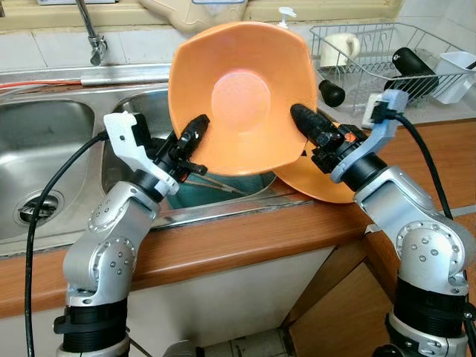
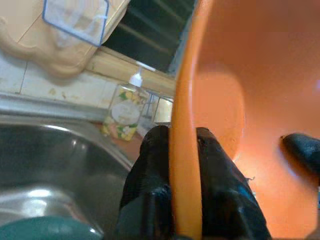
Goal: Kitchen organization
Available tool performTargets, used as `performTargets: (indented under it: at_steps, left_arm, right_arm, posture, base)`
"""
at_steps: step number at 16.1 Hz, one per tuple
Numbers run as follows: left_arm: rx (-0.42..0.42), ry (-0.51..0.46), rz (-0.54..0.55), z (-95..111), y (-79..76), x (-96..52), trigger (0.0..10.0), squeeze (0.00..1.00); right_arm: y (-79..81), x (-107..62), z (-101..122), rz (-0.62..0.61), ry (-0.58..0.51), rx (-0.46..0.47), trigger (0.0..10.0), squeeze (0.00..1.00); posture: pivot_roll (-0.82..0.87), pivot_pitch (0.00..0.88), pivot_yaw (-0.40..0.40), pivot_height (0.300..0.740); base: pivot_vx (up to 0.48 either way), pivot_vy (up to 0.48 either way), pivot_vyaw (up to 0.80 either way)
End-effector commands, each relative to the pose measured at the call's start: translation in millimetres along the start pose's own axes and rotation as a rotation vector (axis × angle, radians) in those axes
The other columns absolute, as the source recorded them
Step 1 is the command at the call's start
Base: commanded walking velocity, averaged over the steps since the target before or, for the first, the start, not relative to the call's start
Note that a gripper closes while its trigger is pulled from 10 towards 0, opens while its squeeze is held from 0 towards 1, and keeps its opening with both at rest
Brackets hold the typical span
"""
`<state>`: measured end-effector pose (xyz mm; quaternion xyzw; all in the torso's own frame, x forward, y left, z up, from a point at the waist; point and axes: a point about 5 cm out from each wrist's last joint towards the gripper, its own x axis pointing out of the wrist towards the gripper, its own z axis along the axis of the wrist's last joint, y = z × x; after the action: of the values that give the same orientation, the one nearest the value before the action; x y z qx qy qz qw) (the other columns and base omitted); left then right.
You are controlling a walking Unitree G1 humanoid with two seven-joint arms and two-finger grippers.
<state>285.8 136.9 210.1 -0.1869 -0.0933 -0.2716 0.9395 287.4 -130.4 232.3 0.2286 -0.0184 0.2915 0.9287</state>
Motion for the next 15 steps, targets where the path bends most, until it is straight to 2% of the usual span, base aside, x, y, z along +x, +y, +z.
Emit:
performTargets:
  at_steps: [1, 2, 3, 4, 5, 9, 10, 13, 15]
  left_arm:
    - [0.035, 0.037, 0.034, -3.6, 5.4, 0.7, 0.0, 0.0]
    - [0.024, 0.011, 0.047, 0.6, 7.8, 1.9, 0.0, 0.0]
    - [0.016, -0.01, 0.058, 4.2, 9.8, 2.7, 0.0, 0.0]
    - [-0.003, -0.033, 0.072, 7.8, 12.3, 4.2, 0.0, 0.0]
    - [-0.019, -0.058, 0.093, 11.9, 16.5, 6.1, 0.0, 0.0]
    - [0.024, -0.092, 0.183, 21.2, 33.9, 9.6, 0.0, 0.0]
    - [0.059, -0.073, 0.264, 22.3, 47.3, 10.5, 0.0, 0.0]
    - [0.143, 0.038, 0.486, 12.8, 78.5, 5.5, 0.0, 0.0]
    - [0.191, 0.093, 0.51, 8.2, 85.1, 4.5, 0.0, 0.0]
  right_arm:
    - [5.6, 1.0, 12.1, 0.022, -0.043, -0.063, 10.0, 1.0]
    - [5.9, 0.8, 14.2, 0.019, -0.038, -0.095, 10.0, 1.0]
    - [6.1, 0.2, 15.6, 0.021, -0.033, -0.117, 10.0, 0.94]
    - [6.5, -0.5, 17.0, 0.03, -0.024, -0.135, 10.0, 0.0]
    - [7.8, -1.8, 18.7, 0.047, -0.006, -0.168, 10.0, 0.0]
    - [12.1, -8.1, 18.8, 0.096, 0.095, -0.318, 10.0, 0.0]
    - [12.3, -12.4, 15.0, 0.104, 0.166, -0.414, 10.0, 0.0]
    - [15.1, -15.1, 5.8, 0.131, 0.254, -0.504, 10.0, 0.0]
    - [17.3, -15.7, 1.7, 0.149, 0.282, -0.522, 10.0, 0.0]
  posture:
    - [-0.06, 0.0, 0.004, 0.74]
    - [-0.07, 0.0, 0.005, 0.74]
    - [-0.07, 0.0, 0.005, 0.74]
    - [-0.07, 0.0, 0.003, 0.74]
    - [-0.07, 0.0, 0.003, 0.74]
    - [-0.08, 0.0, 0.014, 0.74]
    - [-0.08, 0.0, 0.017, 0.74]
    - [-0.09, 0.0, 0.02, 0.74]
    - [-0.09, 0.0, 0.02, 0.74]
  base:
    - [0.0, 0.0, 0.0]
    - [0.0, 0.0, 0.0]
    - [0.0, 0.0, 0.0]
    - [0.0, 0.0, 0.0]
    - [0.0, 0.0, 0.0]
    - [0.0, 0.0, 0.0]
    - [0.0, 0.0, 0.0]
    - [0.0, 0.0, 0.0]
    - [0.0, 0.0, 0.0]
